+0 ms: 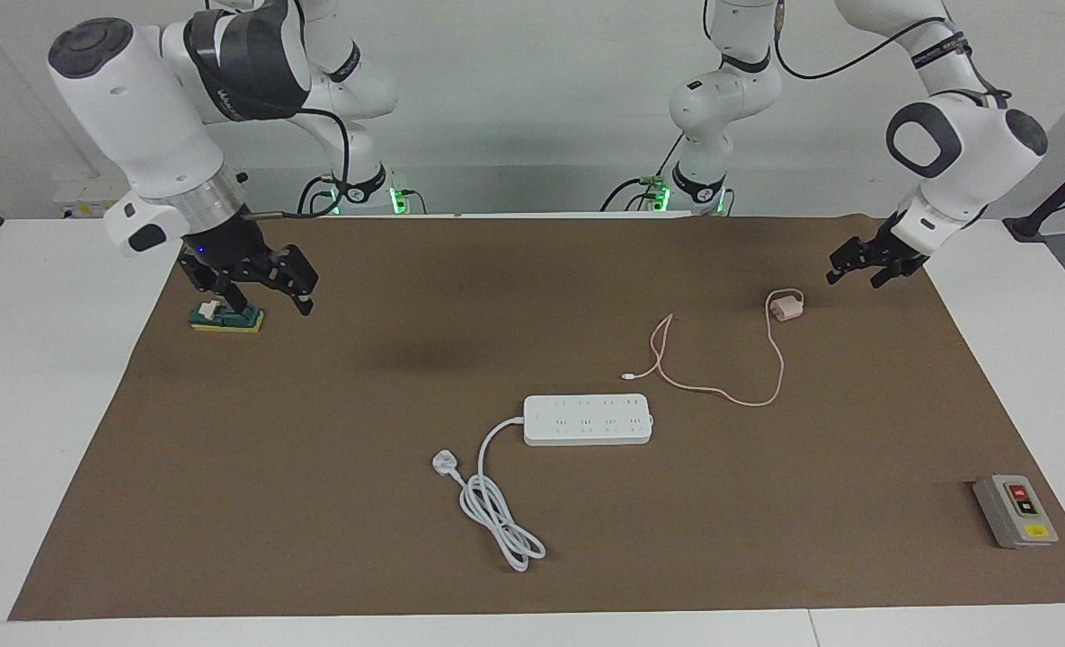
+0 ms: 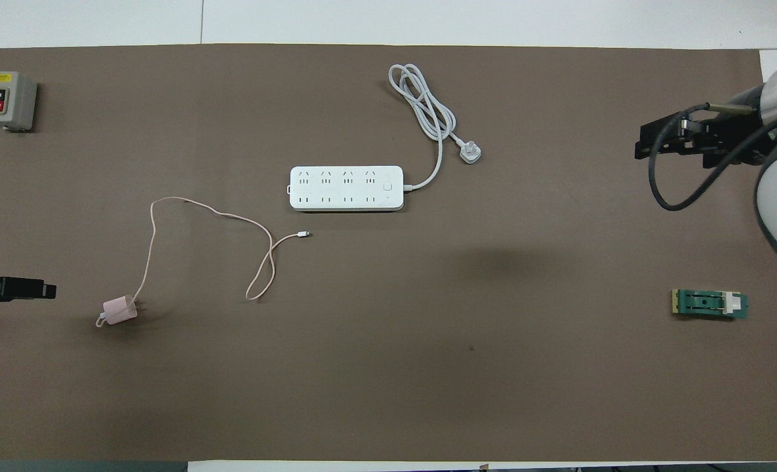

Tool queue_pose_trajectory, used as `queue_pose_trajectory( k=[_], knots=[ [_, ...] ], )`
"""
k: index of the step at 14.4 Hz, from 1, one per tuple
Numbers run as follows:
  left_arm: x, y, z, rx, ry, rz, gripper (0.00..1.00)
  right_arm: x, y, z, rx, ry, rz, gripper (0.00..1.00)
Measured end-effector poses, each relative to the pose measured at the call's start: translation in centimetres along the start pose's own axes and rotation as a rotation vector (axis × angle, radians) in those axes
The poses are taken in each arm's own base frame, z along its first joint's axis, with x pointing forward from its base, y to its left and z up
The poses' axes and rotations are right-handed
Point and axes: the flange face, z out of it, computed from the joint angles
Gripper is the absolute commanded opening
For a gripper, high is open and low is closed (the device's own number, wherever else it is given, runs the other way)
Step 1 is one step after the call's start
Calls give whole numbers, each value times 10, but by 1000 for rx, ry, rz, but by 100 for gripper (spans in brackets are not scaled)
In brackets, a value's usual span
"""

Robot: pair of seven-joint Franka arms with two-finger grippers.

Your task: Unplug charger and place it aside

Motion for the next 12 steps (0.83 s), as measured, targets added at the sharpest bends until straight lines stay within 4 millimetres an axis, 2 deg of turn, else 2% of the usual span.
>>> queue_pose_trajectory(
  k=[2, 4, 8, 12],
  knots=[
    [8, 7, -37, 27, 4, -79, 100, -14, 17, -18, -5, -25, -60, 100],
    [13, 18, -61, 36, 16, -154, 100, -30, 32, -39, -24, -42, -104, 100],
    [26, 50, -96, 51, 59, -244, 100, -57, 42, -74, -85, -36, -157, 100],
    [32, 72, -122, 62, 98, -226, 100, -75, 50, -91, -91, -55, -155, 100]
  ],
)
